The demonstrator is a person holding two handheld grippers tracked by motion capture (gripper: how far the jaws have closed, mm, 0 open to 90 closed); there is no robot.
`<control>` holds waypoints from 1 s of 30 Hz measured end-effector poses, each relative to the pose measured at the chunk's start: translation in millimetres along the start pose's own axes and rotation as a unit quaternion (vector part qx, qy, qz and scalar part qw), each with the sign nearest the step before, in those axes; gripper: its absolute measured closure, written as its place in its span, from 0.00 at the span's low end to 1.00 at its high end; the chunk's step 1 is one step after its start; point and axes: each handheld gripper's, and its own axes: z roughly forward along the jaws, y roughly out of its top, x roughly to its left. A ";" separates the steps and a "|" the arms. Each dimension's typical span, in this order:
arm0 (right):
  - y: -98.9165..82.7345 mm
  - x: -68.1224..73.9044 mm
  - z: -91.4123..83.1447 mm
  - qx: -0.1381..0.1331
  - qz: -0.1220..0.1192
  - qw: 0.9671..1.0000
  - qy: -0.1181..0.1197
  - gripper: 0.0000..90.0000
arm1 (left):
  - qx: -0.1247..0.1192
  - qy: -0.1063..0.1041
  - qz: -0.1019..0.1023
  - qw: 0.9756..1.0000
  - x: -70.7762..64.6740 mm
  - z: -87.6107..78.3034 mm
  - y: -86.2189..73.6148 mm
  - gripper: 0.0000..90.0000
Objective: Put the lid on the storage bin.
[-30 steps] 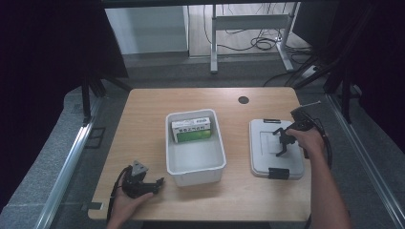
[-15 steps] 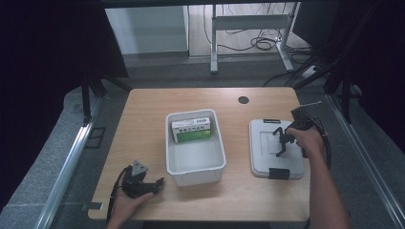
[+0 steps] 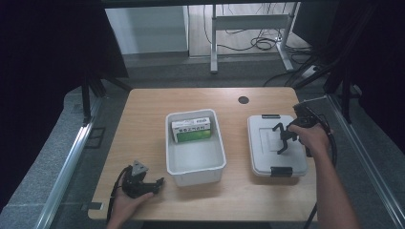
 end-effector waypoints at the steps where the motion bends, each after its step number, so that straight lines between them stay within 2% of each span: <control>1: -0.9 1.2 -2.8 -0.002 -0.001 1.000 0.003 0.95 | 0.000 0.000 0.000 1.000 0.0 0.0 0.0 0.13; 9: -7.5 11.0 -23.8 -0.017 -0.012 1.000 0.020 0.95 | 0.000 0.000 0.000 1.000 0.0 0.0 0.0 0.13; 17: -13.1 17.8 -33.7 -0.026 -0.019 0.999 0.036 0.95 | 0.000 0.000 0.000 1.000 0.0 0.0 0.0 0.13; 20: -14.0 18.9 -36.8 -0.026 -0.014 0.999 0.045 0.95 | 0.000 0.000 0.000 1.000 0.0 0.0 0.0 0.14; 30: -17.3 23.3 -45.1 -0.035 -0.016 0.998 0.056 0.95 | -0.001 0.000 -0.001 1.000 -0.2 0.2 0.0 0.13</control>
